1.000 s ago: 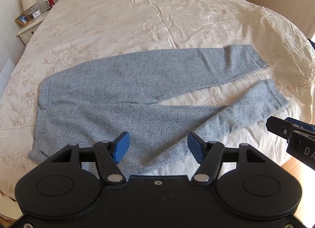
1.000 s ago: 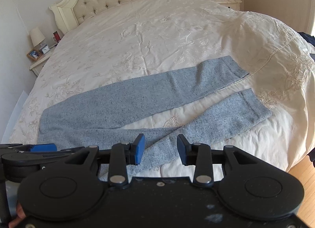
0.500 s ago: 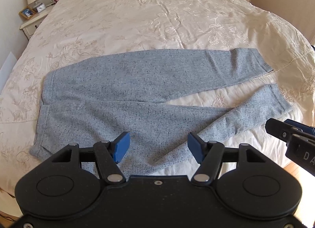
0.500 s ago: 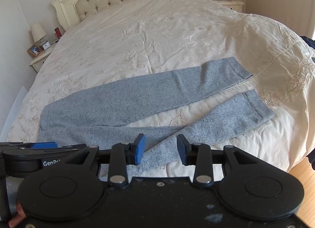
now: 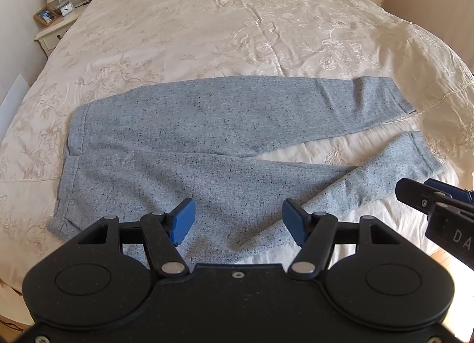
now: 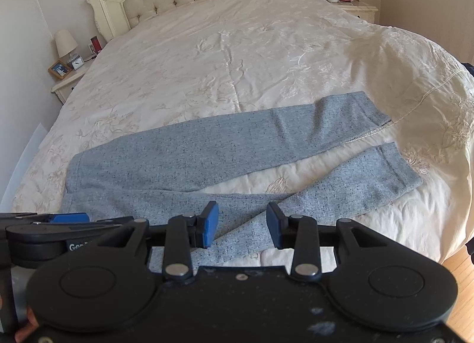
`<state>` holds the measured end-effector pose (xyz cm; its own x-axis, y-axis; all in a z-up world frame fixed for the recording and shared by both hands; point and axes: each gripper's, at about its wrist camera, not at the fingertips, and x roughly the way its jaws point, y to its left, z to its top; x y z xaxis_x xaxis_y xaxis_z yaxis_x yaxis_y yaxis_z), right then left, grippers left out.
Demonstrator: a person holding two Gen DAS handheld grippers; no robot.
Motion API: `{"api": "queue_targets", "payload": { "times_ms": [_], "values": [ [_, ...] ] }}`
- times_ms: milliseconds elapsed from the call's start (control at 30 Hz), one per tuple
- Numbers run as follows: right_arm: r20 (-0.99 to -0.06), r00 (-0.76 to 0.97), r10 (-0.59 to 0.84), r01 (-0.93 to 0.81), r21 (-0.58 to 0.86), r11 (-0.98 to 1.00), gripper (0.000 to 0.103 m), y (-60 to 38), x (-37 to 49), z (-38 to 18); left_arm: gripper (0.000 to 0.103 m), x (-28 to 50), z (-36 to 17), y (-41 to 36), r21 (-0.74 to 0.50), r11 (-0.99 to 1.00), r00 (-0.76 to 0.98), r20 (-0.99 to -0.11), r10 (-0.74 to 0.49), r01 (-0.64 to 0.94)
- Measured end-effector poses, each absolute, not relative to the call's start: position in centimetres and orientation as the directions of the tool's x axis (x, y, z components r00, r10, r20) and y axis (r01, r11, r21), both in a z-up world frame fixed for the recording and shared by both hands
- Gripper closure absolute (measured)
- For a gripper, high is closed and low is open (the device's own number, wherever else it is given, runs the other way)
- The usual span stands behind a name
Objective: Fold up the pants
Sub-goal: 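Move both tools over the grey speckled sweatpants on the bed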
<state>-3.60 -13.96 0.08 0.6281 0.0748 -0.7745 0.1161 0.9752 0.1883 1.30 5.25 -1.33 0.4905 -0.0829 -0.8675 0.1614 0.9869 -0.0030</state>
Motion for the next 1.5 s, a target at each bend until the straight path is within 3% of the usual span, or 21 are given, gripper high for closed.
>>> {"api": "queue_targets", "payload": {
  "times_ms": [1233,1500],
  "values": [
    [-0.774,0.625,0.100,0.083,0.194,0.977,0.064,-13.0,-2.4,-0.5,0.035,2.9,-1.8,5.3,-0.005,0.991,0.481,-0.874,-0.068,0.132],
    [-0.780,0.621,0.080,0.122,0.197,0.973,0.064,-16.4,-1.3,-1.7,0.035,3.5,-2.5,3.9,-0.013,0.995,0.460,-0.886,-0.056,0.097]
  ]
}}
